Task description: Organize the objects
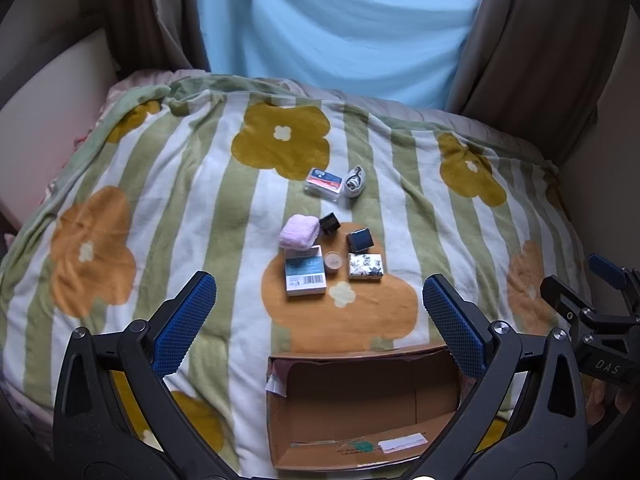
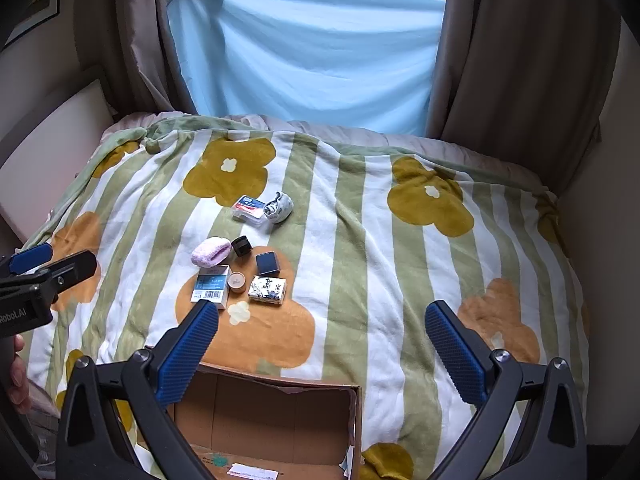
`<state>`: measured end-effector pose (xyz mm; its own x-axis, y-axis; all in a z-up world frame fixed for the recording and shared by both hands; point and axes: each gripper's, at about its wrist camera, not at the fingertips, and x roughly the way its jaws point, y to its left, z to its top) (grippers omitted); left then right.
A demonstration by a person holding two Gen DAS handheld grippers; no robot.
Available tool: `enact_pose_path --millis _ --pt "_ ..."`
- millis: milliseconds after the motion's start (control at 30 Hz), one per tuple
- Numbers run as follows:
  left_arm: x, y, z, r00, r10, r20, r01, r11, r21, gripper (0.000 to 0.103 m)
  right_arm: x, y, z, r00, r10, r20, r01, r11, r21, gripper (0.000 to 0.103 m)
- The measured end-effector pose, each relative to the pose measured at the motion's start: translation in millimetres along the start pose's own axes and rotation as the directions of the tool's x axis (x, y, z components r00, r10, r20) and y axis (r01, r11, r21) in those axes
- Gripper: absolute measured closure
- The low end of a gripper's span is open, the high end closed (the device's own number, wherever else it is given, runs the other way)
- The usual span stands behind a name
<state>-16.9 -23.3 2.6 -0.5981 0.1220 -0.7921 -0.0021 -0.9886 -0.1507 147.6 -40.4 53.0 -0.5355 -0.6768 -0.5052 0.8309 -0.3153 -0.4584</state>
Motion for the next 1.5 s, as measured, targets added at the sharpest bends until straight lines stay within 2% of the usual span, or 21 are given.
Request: enact_pose_path --millis 333,433,533,700,833,1200,1500 --pt "1 -7 2 1.000 0.018 0.004 -0.018 0.998 0.063 0.000 2 -2 4 1.000 -0.016 0.005 0.016 1.000 0.016 0.001" --pt "1 -9 1 1.000 -0.007 0.005 0.006 0.996 0.086 0.000 3 -2 4 1.000 -0.016 0.003 0.016 1.000 0.017 0.001" --pt "6 -7 1 1.000 -0.025 -0.011 0.026 0.997 0.077 0.000 4 -2 4 1.000 -0.018 -0.001 0.018 1.000 0.017 0.001" --pt "22 -2 3 0.999 0.000 -0.044 0.003 0.997 0.077 0.000 14 -1 8 1.000 -0.011 -0.018 0.012 1.000 0.018 0.001" --pt "34 2 6 0.998 -0.007 -0.059 0.012 0.997 0.078 0.000 25 -4 8 0.999 0.005 -0.043 -0.004 1.000 0.016 0.001" --pt "93 9 25 0.993 -0.001 -0.120 0.014 0.994 0.111 0.000 74 -9 20 0.994 0.050 -0.096 -0.048 0.999 0.016 0.001" --pt "153 20 37 0.985 -0.007 -0.171 0.022 0.996 0.088 0.001 129 -2 35 0.984 0.086 -0.155 -0.083 0.996 0.023 0.001"
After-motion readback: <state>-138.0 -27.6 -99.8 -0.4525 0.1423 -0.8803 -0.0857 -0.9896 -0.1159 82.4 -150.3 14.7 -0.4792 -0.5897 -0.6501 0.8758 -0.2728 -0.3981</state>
